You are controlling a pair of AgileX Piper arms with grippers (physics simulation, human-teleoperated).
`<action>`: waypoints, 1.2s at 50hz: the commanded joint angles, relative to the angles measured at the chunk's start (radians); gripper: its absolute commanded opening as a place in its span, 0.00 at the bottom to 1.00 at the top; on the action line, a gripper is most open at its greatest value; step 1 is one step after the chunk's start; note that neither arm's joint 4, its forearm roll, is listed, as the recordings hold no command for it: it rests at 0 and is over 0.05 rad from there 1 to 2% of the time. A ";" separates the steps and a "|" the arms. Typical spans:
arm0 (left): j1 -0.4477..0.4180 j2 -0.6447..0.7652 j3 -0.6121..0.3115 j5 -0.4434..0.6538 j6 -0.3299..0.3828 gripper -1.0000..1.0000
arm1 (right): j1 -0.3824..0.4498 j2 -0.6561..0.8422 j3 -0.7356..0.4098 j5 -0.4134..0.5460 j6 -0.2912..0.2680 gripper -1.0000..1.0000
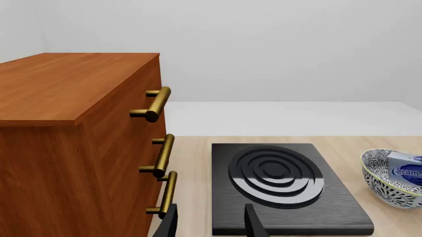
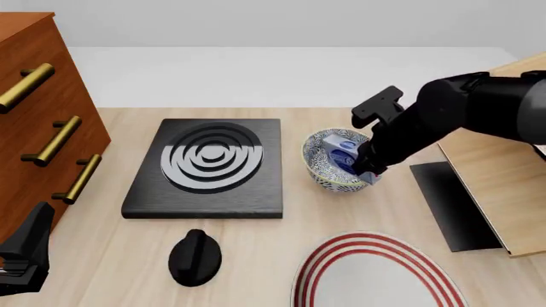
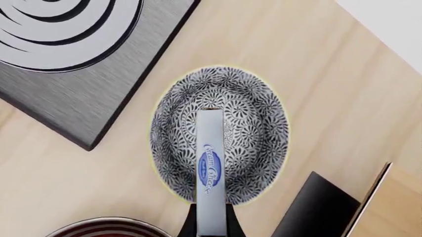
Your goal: Pick up the cream cheese and put it in the bowl.
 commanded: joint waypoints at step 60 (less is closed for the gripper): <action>0.000 0.000 0.000 0.000 0.000 1.00 | 0.117 -0.382 -0.091 0.081 0.110 1.00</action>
